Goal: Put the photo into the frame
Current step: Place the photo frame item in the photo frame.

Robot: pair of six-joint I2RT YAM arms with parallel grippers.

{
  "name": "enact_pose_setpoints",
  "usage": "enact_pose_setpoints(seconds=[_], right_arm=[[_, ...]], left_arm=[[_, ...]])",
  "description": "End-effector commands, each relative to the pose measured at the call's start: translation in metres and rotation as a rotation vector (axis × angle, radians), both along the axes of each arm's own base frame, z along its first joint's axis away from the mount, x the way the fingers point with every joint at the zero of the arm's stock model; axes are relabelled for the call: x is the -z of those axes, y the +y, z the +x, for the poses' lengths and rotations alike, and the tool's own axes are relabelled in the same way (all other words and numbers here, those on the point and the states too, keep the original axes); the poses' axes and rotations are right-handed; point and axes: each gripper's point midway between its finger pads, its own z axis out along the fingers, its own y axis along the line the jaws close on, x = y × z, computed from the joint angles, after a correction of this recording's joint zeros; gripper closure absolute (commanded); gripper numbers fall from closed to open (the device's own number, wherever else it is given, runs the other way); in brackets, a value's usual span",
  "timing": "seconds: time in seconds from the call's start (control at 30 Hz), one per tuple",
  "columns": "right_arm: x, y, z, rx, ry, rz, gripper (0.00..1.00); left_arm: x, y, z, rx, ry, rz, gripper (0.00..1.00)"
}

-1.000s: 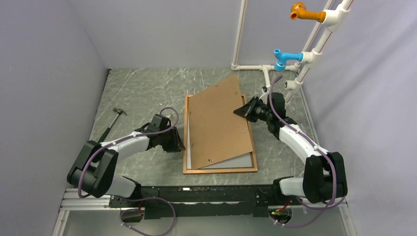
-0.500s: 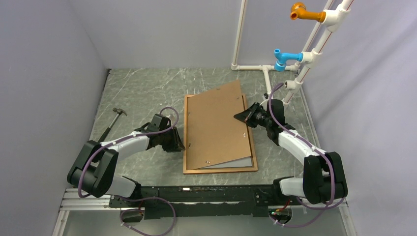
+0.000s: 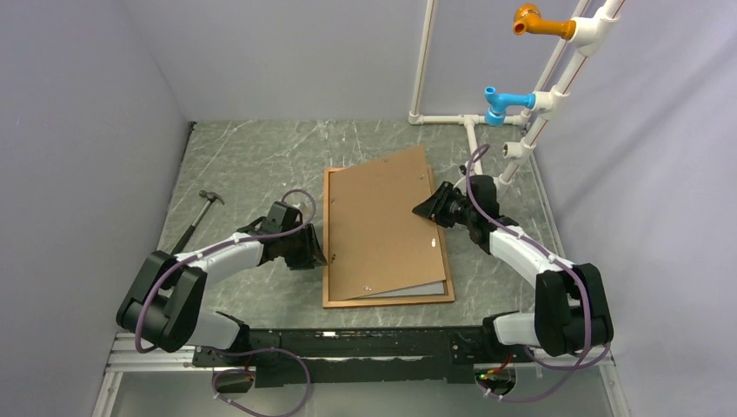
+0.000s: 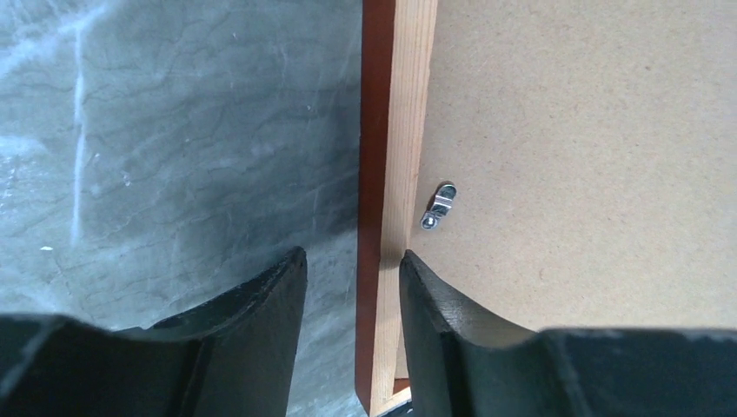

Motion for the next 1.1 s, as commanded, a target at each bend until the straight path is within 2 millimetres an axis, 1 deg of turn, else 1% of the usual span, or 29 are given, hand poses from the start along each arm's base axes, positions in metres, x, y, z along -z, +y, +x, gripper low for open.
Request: enact_pose_setpoints(seconds=[0.0,0.1,0.17,0.3,0.4,0.5,0.67,0.8,0.83,0.93,1.07], right_arm=[[0.022,-0.001,-0.009,-0.078,0.013,-0.137,0.66],[0.027,0.001,-0.010,-0.099,0.014,-0.162,0.58],[0.029,0.004,-0.009,-0.118,0.009,-0.175,0.54],[0.042,0.007,-0.014,-0.141,0.044,-0.226,0.45],[0.047,0.010,-0.017,-0.154,0.053,-0.264,0.38],[0.051,0.013,-0.019,-0.164,0.054,-0.299,0.29],[0.051,0.014,-0.020,-0.166,0.049,-0.355,0.13],[0.050,0.015,-0.022,-0.163,0.036,-0.410,0.03],[0.049,0.015,-0.022,-0.162,0.034,-0.425,0.01],[0.048,0.015,-0.024,-0.162,0.031,-0.464,0.00],[0.051,0.012,-0.025,-0.154,0.041,-0.513,0.00]], left_arm=[[-0.006,0.009,0.004,-0.003,-0.047,0.056,0.50],[-0.010,0.008,0.005,-0.001,-0.057,0.052,0.45],[-0.011,0.008,0.006,0.004,-0.065,0.047,0.45],[-0.015,0.006,0.006,0.012,-0.079,0.044,0.42],[-0.019,0.009,0.006,0.008,-0.089,0.054,0.36],[-0.024,0.012,0.007,-0.005,-0.104,0.066,0.28],[-0.039,0.022,0.010,-0.042,-0.152,0.093,0.16],[-0.059,0.029,0.012,-0.075,-0.217,0.098,0.12],[-0.065,0.030,0.012,-0.083,-0.236,0.096,0.12],[-0.082,0.034,0.013,-0.106,-0.285,0.086,0.07],[-0.096,0.038,0.012,-0.116,-0.321,0.081,0.07]])
